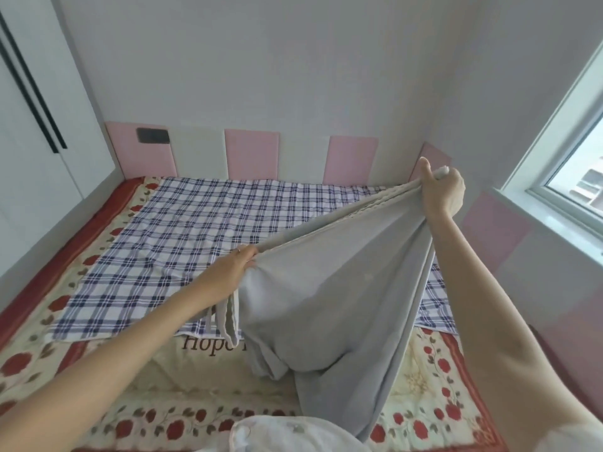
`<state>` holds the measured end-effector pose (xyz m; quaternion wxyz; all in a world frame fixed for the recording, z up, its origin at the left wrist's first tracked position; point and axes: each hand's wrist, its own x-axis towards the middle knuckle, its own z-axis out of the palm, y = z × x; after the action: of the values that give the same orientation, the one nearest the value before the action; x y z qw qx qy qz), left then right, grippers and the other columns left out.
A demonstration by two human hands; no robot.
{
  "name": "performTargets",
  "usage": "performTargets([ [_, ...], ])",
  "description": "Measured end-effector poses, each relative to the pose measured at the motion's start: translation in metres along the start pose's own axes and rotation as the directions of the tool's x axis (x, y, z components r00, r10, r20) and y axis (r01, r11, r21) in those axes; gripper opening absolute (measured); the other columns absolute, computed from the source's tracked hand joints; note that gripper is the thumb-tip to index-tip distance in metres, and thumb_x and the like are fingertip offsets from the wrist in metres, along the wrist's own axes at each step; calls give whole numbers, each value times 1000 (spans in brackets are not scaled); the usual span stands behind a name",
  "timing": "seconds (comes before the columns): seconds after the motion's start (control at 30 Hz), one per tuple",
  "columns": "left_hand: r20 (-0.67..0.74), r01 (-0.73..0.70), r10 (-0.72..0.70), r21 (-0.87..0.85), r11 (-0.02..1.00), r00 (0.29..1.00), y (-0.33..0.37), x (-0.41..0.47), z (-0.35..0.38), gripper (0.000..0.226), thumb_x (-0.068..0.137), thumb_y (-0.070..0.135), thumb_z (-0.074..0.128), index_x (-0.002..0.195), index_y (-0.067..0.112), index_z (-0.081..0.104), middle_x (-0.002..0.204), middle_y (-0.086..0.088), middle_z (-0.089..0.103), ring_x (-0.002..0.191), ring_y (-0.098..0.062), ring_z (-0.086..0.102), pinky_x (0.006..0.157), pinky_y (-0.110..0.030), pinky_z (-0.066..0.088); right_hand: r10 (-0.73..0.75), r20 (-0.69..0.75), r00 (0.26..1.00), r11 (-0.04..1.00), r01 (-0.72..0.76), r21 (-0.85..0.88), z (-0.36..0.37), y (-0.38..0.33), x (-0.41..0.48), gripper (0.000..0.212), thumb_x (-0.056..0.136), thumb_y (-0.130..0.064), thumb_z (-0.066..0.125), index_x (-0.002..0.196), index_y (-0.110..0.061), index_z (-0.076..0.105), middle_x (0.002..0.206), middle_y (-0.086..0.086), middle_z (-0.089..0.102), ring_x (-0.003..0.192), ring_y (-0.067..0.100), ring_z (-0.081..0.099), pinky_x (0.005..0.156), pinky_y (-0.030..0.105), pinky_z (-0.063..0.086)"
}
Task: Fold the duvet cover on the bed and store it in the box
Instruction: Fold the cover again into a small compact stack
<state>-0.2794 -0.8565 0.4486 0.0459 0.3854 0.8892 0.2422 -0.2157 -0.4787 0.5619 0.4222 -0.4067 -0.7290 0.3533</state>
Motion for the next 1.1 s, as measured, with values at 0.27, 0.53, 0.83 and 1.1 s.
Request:
performTargets([
  [0.27,335,-69,71,-19,997,939,-5,0,10,20,81,26,72,91,10,68,83,0,56,70,-6,47,65,-20,35,49,23,999,998,-48,-49,0,27,-8,45,84,-58,56,68,-19,40,65,-12,43,75,16,50,67,26,35],
  [0.53,340,-28,-1,82,996,941,-26,-11,36,5,79,14,60,78,14,55,70,0,55,60,-8,44,54,-19,29,91,44,995,991,-86,-98,8,72,-23,46,84,-58,56,70,-16,46,77,-1,53,76,18,51,68,30,41],
  [0.83,179,68,-77,54,996,981,-34,-9,31,6,99,16,37,103,18,41,70,-2,52,53,-15,46,50,-27,32,139,68,988,988,-135,-70,2,88,-22,51,87,-59,52,60,-17,38,66,-5,46,77,18,51,68,29,35],
  [1.1,218,277,-228,-231,933,949,-50,-27,96,12,99,26,40,97,25,28,65,-4,40,47,-13,33,45,-27,26,154,792,591,961,99,-260,1,110,-59,47,83,-49,58,100,-5,59,74,-7,60,42,1,34,51,23,32],
])
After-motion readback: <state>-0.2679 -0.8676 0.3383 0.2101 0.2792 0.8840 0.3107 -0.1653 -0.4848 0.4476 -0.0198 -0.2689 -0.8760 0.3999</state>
